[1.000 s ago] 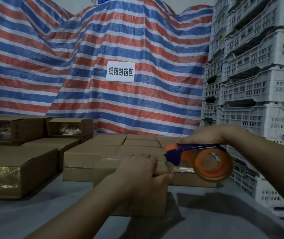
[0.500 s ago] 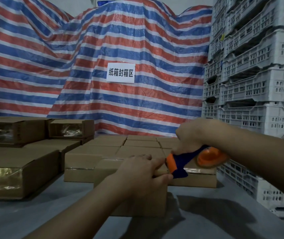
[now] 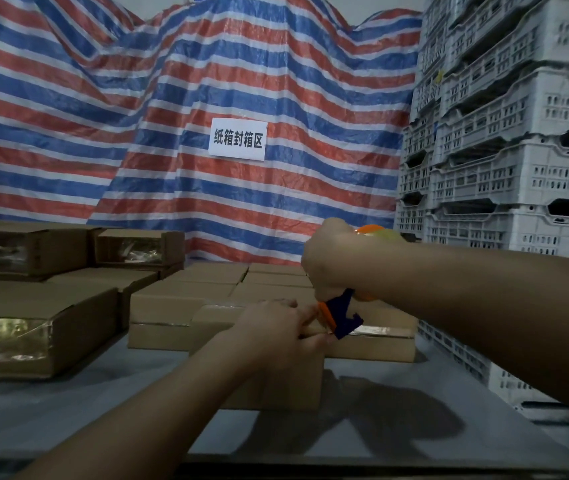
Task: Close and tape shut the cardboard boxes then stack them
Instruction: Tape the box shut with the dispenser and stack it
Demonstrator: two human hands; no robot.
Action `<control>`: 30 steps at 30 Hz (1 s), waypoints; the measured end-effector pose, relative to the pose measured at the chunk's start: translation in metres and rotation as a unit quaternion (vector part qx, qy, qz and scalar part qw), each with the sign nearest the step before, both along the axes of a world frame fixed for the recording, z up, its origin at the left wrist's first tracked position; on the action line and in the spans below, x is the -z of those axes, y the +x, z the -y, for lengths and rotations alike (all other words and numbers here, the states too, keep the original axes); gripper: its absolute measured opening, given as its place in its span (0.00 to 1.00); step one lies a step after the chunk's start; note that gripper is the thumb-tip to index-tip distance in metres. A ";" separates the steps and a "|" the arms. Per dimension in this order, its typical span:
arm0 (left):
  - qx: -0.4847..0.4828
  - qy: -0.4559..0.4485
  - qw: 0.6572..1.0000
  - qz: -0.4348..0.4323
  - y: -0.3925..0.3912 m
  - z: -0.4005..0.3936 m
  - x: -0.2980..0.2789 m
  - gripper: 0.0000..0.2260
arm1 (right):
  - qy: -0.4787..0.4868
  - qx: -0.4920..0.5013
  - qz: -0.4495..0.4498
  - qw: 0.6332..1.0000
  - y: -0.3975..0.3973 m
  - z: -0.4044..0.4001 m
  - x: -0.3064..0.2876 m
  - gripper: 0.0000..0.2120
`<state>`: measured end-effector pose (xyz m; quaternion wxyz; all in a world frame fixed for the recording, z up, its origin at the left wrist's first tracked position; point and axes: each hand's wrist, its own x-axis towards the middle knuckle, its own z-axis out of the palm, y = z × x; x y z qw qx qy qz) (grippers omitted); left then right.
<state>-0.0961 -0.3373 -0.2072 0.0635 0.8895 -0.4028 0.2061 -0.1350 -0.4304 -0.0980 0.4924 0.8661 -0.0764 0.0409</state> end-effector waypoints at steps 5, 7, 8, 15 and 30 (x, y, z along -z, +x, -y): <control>0.007 -0.003 1.000 -0.020 -0.003 -0.003 -0.005 0.23 | 0.050 -0.062 0.005 0.997 -0.009 0.022 0.027 0.10; 0.015 -0.011 1.000 -0.014 -0.003 -0.007 -0.005 0.24 | -0.012 0.018 -0.049 0.999 -0.004 0.044 0.053 0.12; 0.017 -0.018 1.000 -0.004 -0.003 -0.008 -0.003 0.24 | -0.006 0.024 -0.034 0.999 0.000 0.059 0.062 0.13; 0.015 -0.020 0.999 0.020 0.002 -0.008 0.003 0.29 | 0.157 -0.010 0.112 0.981 -0.016 0.123 0.107 0.27; 0.020 -0.025 0.999 0.023 0.003 -0.007 0.005 0.30 | 0.310 -0.036 0.189 0.931 -0.015 0.112 0.114 0.26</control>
